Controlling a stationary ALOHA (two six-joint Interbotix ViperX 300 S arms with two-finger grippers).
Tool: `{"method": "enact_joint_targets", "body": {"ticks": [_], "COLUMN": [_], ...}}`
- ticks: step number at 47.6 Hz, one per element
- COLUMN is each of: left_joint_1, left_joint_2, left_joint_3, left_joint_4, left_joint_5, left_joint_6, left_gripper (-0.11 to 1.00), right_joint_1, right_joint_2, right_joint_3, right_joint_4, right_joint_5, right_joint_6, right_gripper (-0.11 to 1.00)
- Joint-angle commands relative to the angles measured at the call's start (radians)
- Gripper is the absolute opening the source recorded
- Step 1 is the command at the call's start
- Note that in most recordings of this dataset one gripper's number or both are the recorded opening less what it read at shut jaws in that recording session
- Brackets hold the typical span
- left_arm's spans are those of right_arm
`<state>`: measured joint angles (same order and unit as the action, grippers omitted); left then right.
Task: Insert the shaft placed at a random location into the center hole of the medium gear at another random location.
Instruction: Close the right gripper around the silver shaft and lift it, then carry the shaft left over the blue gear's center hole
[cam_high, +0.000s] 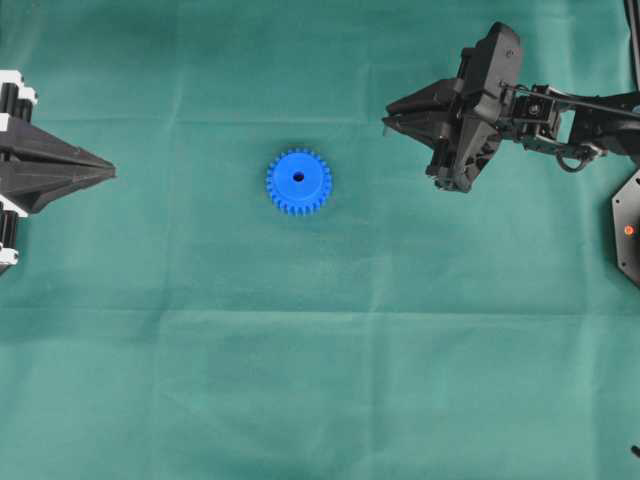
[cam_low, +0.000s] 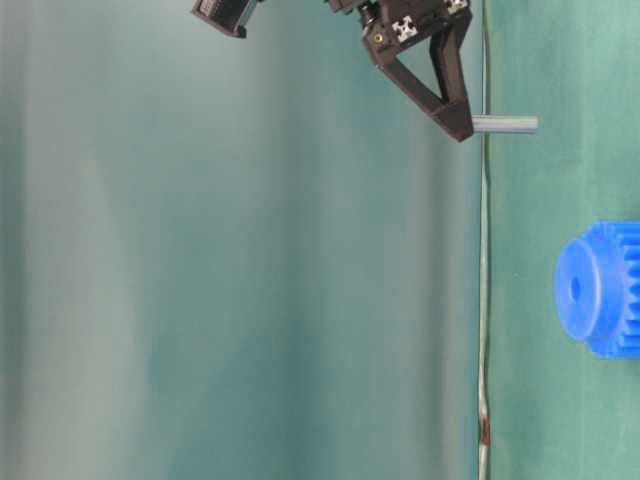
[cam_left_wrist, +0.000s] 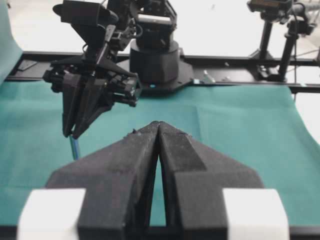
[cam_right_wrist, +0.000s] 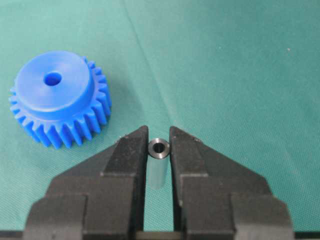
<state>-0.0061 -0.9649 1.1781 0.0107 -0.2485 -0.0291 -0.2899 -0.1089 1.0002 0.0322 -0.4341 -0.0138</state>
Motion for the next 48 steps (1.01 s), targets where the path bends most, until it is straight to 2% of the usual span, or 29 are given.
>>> {"method": "enact_joint_targets", "body": {"ticks": [1,14,28,48], "left_joint_1": [-0.003,-0.002,-0.002,-0.002], "left_joint_2": [0.005,0.008,0.009,0.011], "left_joint_3": [-0.025,-0.025,-0.025,-0.023], "left_joint_4": [0.002,0.002,0.003,0.003], "left_joint_5": [-0.006,-0.003,-0.003,-0.003], "left_joint_6": [-0.003,-0.003,-0.003,-0.003], "left_gripper": [0.0,0.0,0.0,0.0], "right_joint_1": [-0.002,0.006,0.057,0.143], "right_joint_2": [-0.02,-0.02,-0.011,0.117], "right_joint_3": [-0.023,-0.028,-0.072,-0.25], "right_joint_4": [0.0,0.0,0.005,0.012], "right_joint_5": [0.005,0.006,0.011,0.037], "right_joint_6": [-0.002,0.003,0.008,0.009], "right_gripper": [0.13,0.13,0.13,0.13]}}
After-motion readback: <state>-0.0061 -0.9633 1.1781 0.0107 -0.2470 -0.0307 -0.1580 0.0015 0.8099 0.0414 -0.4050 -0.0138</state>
